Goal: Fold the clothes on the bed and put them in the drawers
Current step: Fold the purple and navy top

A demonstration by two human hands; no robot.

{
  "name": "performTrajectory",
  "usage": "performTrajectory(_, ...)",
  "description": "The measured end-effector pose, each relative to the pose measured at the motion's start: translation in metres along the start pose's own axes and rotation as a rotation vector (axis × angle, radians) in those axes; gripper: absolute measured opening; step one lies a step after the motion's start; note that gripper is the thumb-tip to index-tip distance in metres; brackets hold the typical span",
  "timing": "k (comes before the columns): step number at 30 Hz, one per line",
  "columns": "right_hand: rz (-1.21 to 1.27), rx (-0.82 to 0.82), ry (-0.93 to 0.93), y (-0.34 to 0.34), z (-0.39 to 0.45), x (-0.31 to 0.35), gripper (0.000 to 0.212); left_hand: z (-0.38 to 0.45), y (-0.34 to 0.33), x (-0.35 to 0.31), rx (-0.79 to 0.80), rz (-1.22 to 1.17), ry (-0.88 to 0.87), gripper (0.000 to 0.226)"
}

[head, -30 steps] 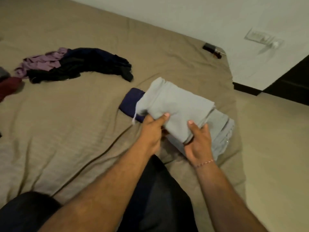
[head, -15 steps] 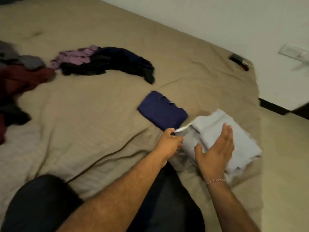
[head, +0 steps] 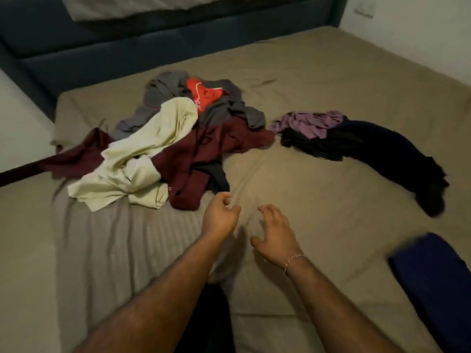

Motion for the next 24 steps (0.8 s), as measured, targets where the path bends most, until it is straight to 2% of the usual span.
performTrajectory(2,0.057,-0.027,-0.029,-0.001,0.04,0.003,0.086,0.036,0.001,0.008,0.095,0.238,-0.093,0.052)
performTrajectory(4,0.086,-0.071,-0.082,0.009,0.076,-0.008,0.086,0.063,-0.021,0.0,0.236,0.365,-0.251,0.06)
performTrajectory(6,0.066,-0.14,-0.156,0.028,0.118,-0.034,0.085,0.098,-0.06,-0.028,0.332,0.327,-0.39,0.059)
performTrajectory(9,-0.004,-0.255,-0.277,0.07,0.173,-0.084,0.087,0.154,-0.119,-0.086,0.377,0.218,-0.489,0.058)
performTrajectory(11,-0.098,-0.3,-0.3,0.099,0.207,-0.117,0.089,0.189,-0.151,-0.12,0.381,0.242,-0.546,0.066)
performTrajectory(14,-0.184,-0.361,-0.288,0.129,0.258,-0.16,0.092,0.246,-0.191,-0.148,0.332,0.333,-0.622,0.08)
performTrajectory(16,-0.112,-0.377,-0.314,0.133,0.295,-0.185,0.089,0.286,-0.214,-0.158,0.286,0.413,-0.652,0.082)
performTrajectory(18,-0.032,-0.422,-0.371,0.119,0.322,-0.204,0.071,0.315,-0.231,-0.151,0.194,0.47,-0.711,0.074)
performTrajectory(20,-0.01,-0.546,-0.397,0.094,0.333,-0.213,0.052,0.326,-0.242,-0.132,0.057,0.49,-0.818,0.059)
performTrajectory(22,-0.109,-0.654,-0.389,0.061,0.343,-0.226,0.05,0.336,-0.266,-0.107,-0.074,0.476,-0.931,0.043)
performTrajectory(24,-0.202,-0.705,-0.393,0.039,0.35,-0.235,0.053,0.345,-0.281,-0.092,-0.128,0.471,-0.968,0.034)
Point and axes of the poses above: each hand's wrist, its own z-axis towards the middle knuckle, its own y-axis out of the back of the hand, x = y × z, the point moved 1 cm from there along z, towards the middle knuckle, and after that the axes turned 4 degrees about -z, right-handed, at the moved point
